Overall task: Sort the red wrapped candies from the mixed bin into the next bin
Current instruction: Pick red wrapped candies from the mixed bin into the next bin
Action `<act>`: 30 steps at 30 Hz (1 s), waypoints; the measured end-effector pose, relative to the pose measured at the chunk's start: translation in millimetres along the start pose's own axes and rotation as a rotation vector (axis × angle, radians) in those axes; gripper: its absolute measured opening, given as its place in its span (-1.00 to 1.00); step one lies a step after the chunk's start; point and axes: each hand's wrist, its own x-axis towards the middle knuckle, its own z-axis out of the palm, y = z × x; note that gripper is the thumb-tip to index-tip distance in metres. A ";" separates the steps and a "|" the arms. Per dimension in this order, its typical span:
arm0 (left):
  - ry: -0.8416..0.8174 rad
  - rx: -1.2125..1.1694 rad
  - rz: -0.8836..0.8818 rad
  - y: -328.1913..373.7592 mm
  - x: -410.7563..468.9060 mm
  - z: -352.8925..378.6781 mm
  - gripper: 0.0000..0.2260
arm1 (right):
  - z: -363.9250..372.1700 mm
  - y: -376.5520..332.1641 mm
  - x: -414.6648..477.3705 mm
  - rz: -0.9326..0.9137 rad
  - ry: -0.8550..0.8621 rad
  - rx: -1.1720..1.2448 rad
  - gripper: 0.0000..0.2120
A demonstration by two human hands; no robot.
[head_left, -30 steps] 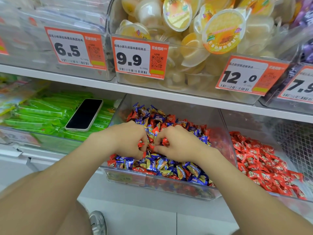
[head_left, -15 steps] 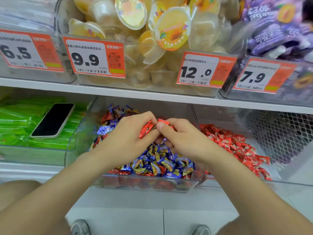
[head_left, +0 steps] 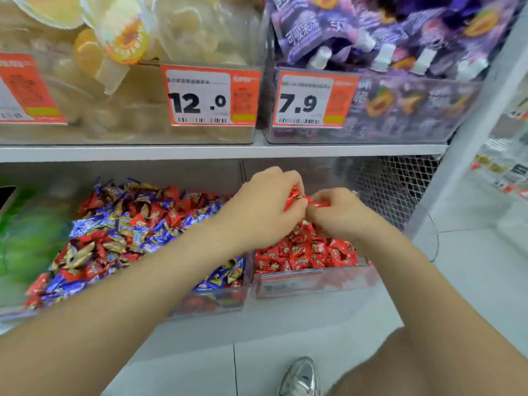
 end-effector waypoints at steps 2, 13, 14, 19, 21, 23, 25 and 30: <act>-0.085 0.099 -0.025 0.5 19.5 19.0 -0.85 | -9.8 10.0 1.2 0.055 -0.096 -0.007 -0.82; 0.024 0.325 0.034 -18.0 3.8 10.9 -0.83 | 7.8 -13.1 -10.7 -0.237 0.108 -0.130 -0.79; 0.098 0.274 0.032 -23.3 -6.5 2.7 -0.86 | 14.3 -22.3 -17.2 -0.259 0.097 -0.138 -0.78; 0.094 0.084 -0.045 -55.1 -57.3 -47.5 -0.88 | 51.1 -68.2 -46.2 -0.515 -0.178 -0.196 -0.74; 0.018 0.094 -0.089 -70.8 -74.4 -62.1 -0.83 | 68.7 -77.3 -48.0 -0.623 -0.315 -0.344 -0.74; -0.054 0.107 -0.133 -88.7 -90.6 -70.2 -0.80 | 87.4 -80.1 -44.8 -0.703 -0.428 -0.515 -0.76; -0.129 0.095 -0.183 -104.3 -104.2 -73.6 -0.82 | 105.8 -78.9 -41.8 -0.733 -0.474 -0.715 -0.84; -0.442 0.232 -0.210 -119.0 -108.9 -66.3 -0.68 | 139.6 -84.8 -25.6 -0.697 -0.426 -1.008 -0.54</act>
